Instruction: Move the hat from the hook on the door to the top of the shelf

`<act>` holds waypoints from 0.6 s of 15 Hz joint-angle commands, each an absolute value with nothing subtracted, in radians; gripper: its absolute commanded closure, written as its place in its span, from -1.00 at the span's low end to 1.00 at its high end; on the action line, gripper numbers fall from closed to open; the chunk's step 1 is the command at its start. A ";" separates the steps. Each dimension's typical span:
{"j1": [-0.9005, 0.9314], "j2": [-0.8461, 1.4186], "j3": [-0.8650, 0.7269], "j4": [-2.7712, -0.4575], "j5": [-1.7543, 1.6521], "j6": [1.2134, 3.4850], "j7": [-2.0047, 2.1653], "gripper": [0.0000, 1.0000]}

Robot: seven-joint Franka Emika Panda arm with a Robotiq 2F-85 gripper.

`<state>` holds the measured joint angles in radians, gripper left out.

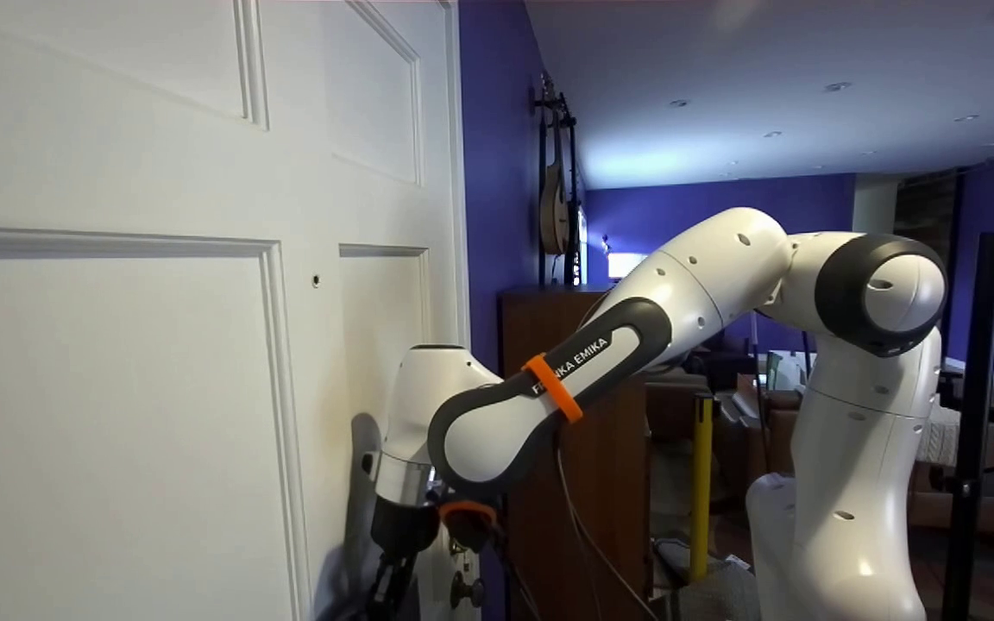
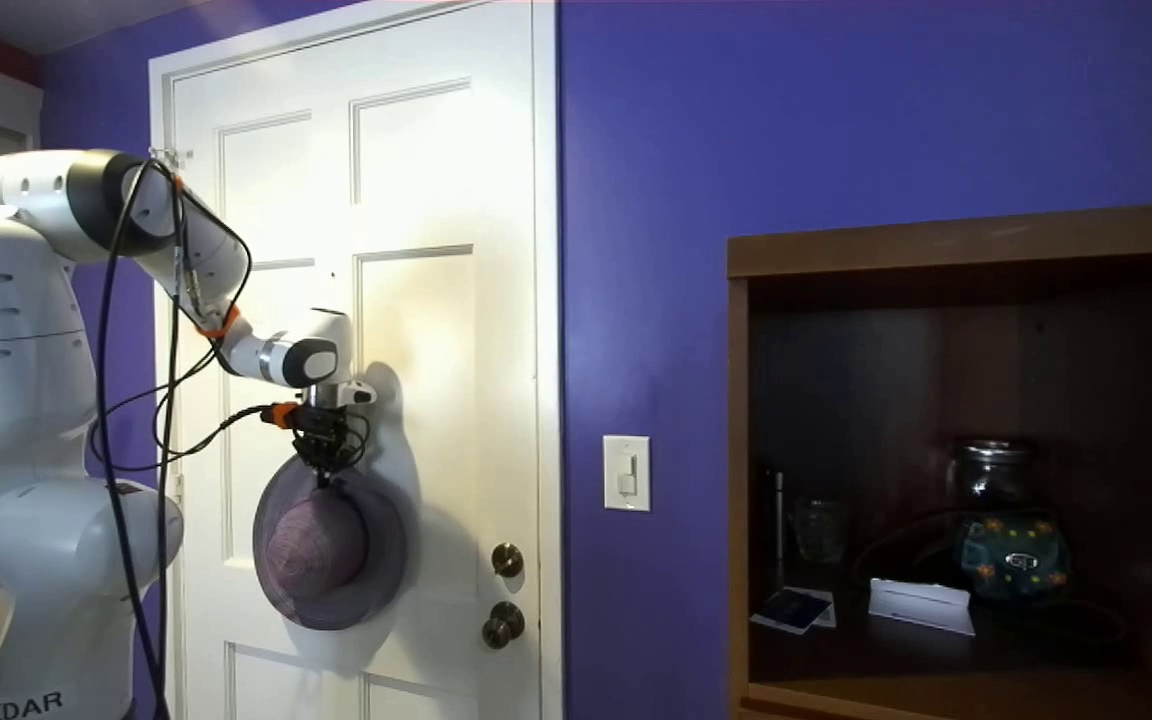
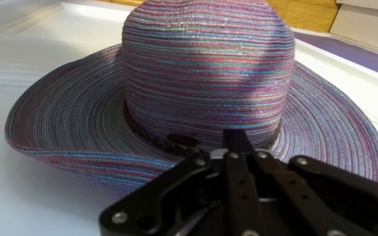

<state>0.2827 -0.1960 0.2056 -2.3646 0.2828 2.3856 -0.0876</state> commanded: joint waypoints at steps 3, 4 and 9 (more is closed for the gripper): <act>0.287 -0.210 0.201 -2.345 0.305 2.362 -0.118 0.36; 0.290 -0.210 0.199 -2.346 0.315 2.358 -0.126 0.21; 0.275 -0.313 0.199 -2.379 0.271 2.311 -0.080 -0.47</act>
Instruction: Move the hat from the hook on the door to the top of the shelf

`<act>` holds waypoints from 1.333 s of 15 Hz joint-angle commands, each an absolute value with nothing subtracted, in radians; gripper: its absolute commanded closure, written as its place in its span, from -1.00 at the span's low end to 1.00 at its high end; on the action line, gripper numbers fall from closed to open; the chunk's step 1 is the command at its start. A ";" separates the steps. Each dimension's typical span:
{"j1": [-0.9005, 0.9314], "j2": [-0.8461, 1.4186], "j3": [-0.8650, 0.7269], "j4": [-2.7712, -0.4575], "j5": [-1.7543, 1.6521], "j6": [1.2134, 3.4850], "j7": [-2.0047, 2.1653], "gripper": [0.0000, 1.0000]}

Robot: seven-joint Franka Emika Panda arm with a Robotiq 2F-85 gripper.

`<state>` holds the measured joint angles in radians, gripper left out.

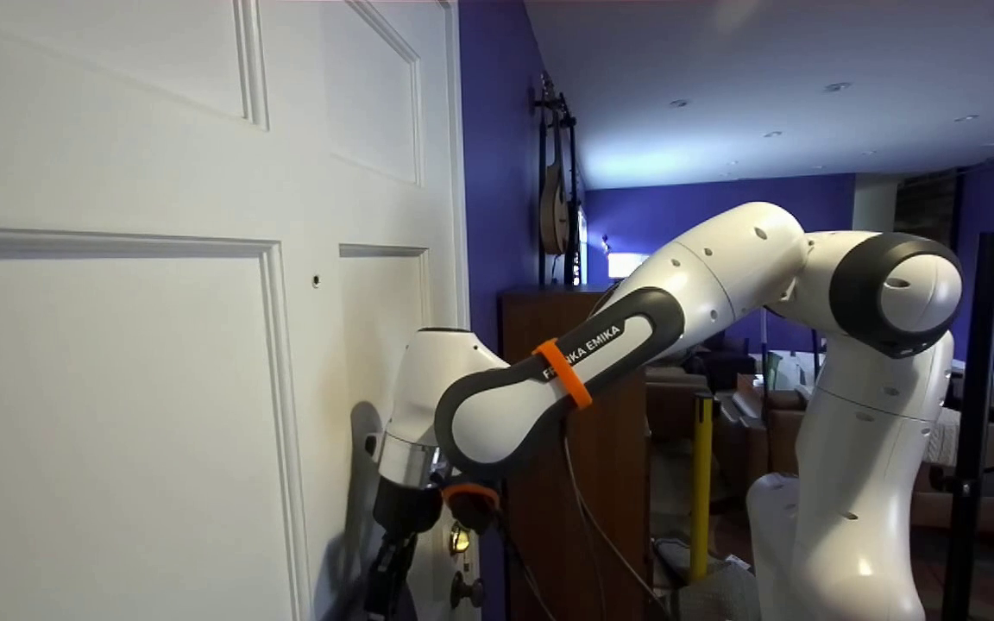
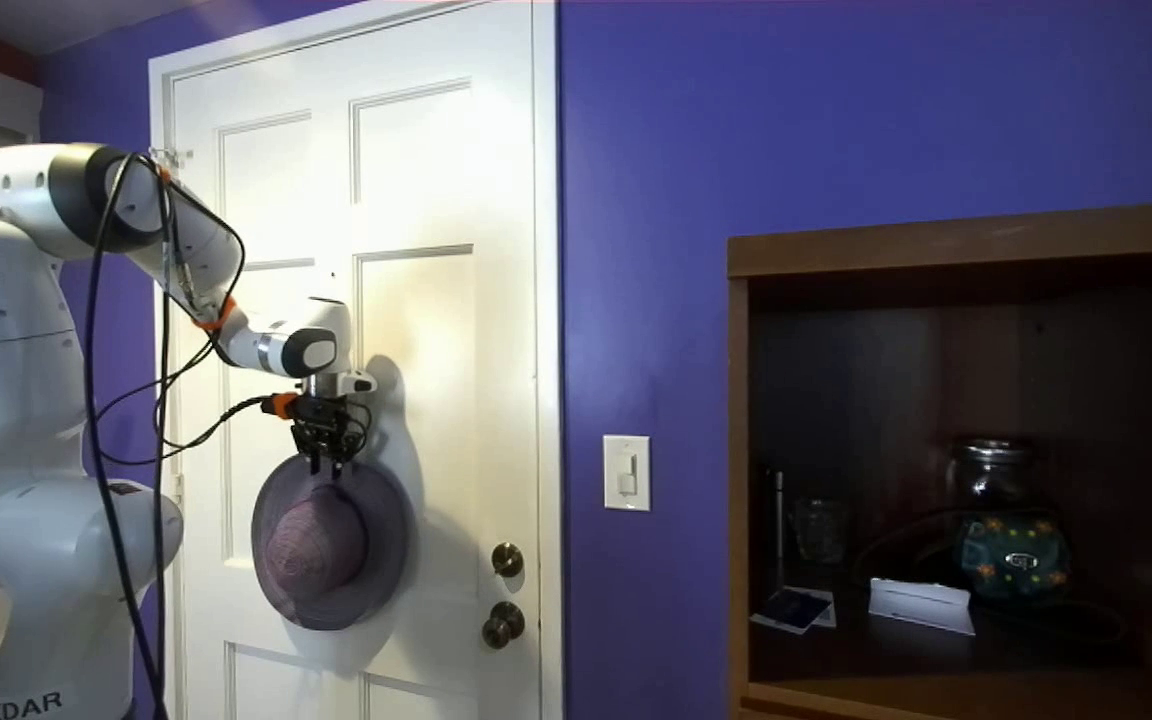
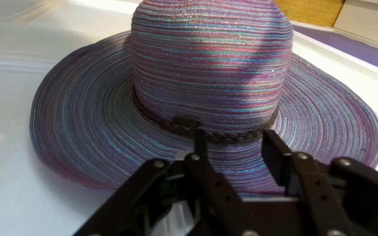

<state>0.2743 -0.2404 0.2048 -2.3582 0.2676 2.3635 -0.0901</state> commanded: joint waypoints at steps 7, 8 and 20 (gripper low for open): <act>0.271 -0.395 0.197 -2.428 0.276 2.216 -0.033 -1.00; 0.270 -0.395 0.197 -2.439 0.282 2.214 -0.017 -1.00; 0.293 -0.285 0.191 -2.519 0.329 2.484 -0.043 -1.00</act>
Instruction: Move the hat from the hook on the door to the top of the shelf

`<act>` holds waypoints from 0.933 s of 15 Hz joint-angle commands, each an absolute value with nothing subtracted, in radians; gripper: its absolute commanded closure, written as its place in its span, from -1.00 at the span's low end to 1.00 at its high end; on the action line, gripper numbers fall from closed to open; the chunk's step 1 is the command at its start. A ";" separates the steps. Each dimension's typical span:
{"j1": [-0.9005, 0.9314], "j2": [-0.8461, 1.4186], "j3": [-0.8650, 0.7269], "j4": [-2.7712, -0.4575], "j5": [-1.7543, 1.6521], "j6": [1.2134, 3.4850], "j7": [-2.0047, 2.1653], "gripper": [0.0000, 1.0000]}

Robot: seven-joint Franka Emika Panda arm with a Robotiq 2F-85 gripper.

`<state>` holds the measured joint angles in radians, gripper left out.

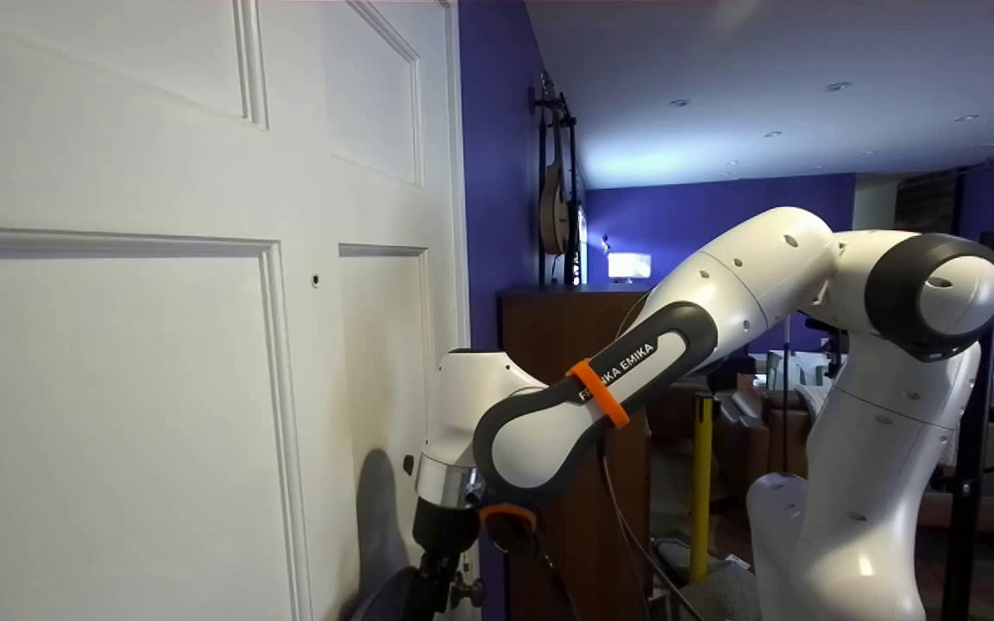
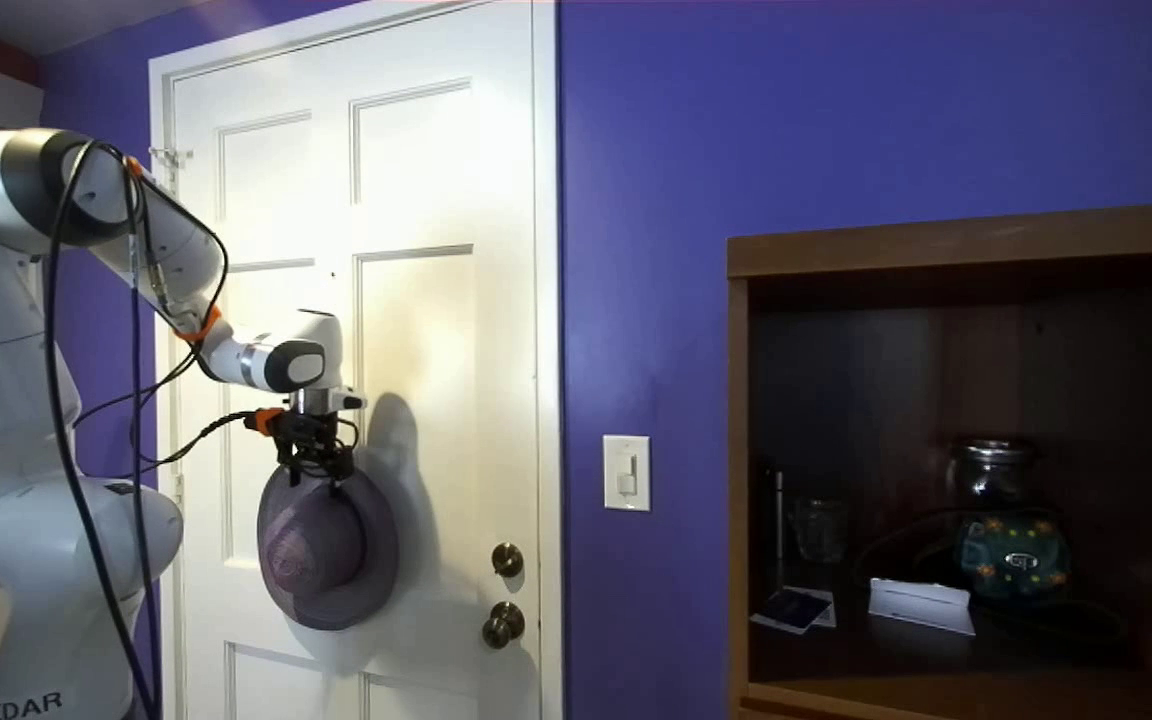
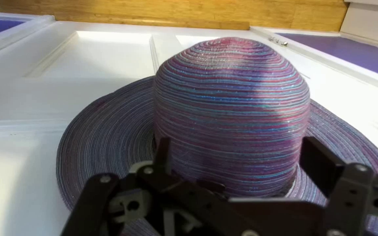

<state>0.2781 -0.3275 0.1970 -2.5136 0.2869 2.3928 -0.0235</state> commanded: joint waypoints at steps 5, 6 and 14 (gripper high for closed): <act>0.312 -0.209 0.191 -2.499 0.363 2.612 -0.062 -1.00; 0.315 -0.195 0.191 -2.493 0.370 2.626 -0.064 -1.00; 0.330 -0.136 0.195 -2.467 0.417 2.681 -0.116 -0.20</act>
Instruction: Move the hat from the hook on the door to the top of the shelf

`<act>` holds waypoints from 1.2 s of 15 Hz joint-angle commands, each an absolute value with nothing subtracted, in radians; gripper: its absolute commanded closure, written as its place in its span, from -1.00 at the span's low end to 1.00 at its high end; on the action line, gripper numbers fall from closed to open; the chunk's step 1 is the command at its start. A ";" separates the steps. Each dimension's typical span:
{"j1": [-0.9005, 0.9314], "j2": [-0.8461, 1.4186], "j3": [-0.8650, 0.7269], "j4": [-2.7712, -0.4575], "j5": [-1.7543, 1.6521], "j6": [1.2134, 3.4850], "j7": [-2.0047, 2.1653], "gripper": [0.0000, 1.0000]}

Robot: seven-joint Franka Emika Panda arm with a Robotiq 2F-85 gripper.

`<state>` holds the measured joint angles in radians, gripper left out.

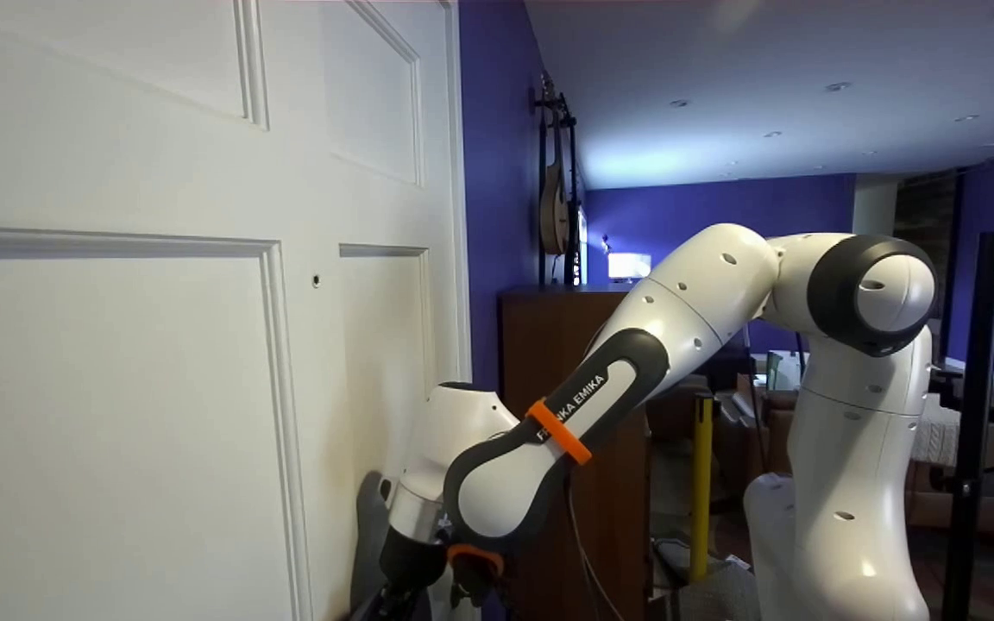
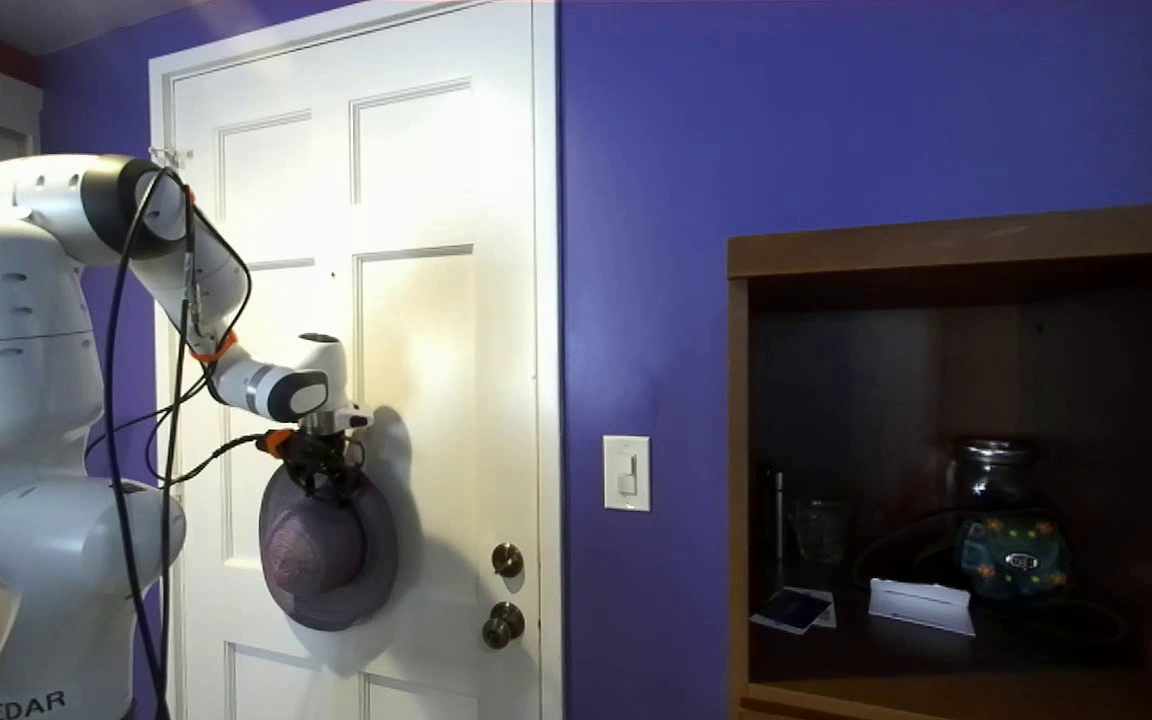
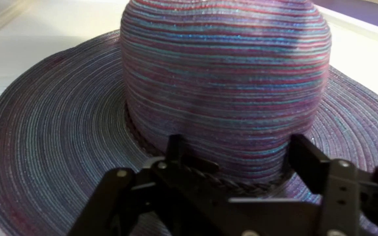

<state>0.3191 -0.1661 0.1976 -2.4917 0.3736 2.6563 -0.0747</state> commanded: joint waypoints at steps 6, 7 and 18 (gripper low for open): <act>0.326 -0.123 0.200 -2.450 0.420 2.674 -0.126 0.61; 0.317 -0.131 0.203 -2.449 0.393 2.656 -0.106 0.77; 0.307 -0.155 0.216 -2.429 0.344 2.589 -0.073 0.96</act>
